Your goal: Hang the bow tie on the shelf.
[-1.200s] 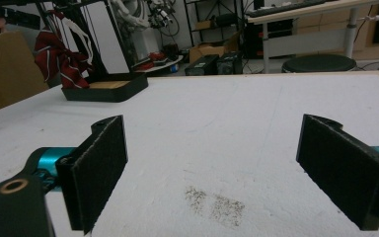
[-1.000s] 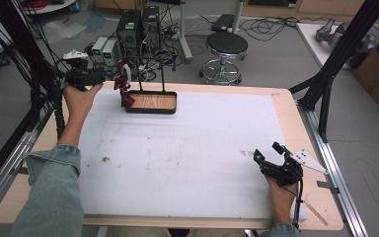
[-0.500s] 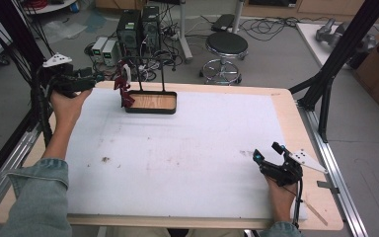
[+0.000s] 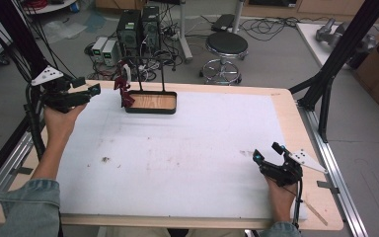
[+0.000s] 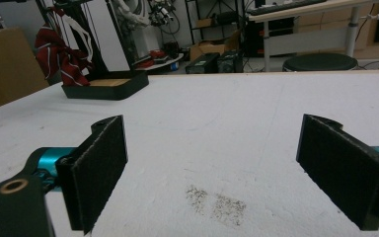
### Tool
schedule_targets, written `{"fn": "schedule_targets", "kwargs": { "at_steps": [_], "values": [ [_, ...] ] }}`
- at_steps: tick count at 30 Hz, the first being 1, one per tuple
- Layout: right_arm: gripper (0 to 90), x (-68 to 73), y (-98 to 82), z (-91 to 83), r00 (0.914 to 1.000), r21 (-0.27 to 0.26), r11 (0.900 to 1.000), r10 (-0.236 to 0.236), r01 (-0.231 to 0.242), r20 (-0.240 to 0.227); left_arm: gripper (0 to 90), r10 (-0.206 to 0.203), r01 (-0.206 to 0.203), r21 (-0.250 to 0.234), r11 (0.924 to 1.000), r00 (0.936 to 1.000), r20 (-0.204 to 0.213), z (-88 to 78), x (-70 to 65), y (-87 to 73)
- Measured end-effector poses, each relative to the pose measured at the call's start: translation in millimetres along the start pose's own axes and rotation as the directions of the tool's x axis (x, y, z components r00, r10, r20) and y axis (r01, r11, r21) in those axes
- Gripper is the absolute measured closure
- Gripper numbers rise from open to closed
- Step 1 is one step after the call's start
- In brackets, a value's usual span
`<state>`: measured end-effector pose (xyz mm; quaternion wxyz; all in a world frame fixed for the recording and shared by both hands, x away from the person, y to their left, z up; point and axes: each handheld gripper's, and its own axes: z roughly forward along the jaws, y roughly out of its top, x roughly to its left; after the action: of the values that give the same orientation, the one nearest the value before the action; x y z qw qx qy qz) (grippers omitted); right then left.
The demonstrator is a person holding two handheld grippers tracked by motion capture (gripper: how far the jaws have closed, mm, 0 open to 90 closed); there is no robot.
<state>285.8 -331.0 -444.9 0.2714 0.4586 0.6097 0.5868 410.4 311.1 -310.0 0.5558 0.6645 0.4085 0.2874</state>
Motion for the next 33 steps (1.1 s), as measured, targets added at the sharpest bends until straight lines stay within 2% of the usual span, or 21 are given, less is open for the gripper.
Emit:
{"fn": "schedule_targets", "kwargs": {
  "at_steps": [9, 12, 20, 26, 33],
  "values": [
    [11.2, -0.5, 0.0, 0.1, 1.0, -0.004, 1.0, 0.002, -0.002, -0.001, 24.0, 0.014, -0.014, -0.027, 0.9995, 0.9999, 0.002, -20.9, -9.0, -7.5],
    [11.3, -0.6, 0.0, 0.1, 1.0, -0.003, 1.0, 0.003, -0.003, -0.001, 23.9, 0.046, -0.046, -0.025, 0.9986, 0.9989, 0.006, -25.4, -14.6, -12.6],
    [11.2, -0.7, 0.0, 0.0, 1.0, -0.003, 1.0, 0.004, -0.004, -0.002, 23.9, 0.099, -0.099, -0.01, 0.995, 0.995, 0.012, -34.5, -28.2, -28.5],
    [11.3, -0.6, 0.0, 0.0, 1.0, -0.002, 1.0, 0.005, -0.005, -0.002, 24.1, 0.103, -0.103, -0.011, 0.9946, 0.9944, 0.021, -41.3, -36.1, -47.9],
    [11.2, -0.7, 0.0, 0.3, 1.0, -0.005, 1.0, 0.003, -0.003, -0.003, 24.0, 0.088, -0.088, 0.0, 0.9961, 0.9961, -0.003, -45.2, -41.3, -70.4]
  ]
}}
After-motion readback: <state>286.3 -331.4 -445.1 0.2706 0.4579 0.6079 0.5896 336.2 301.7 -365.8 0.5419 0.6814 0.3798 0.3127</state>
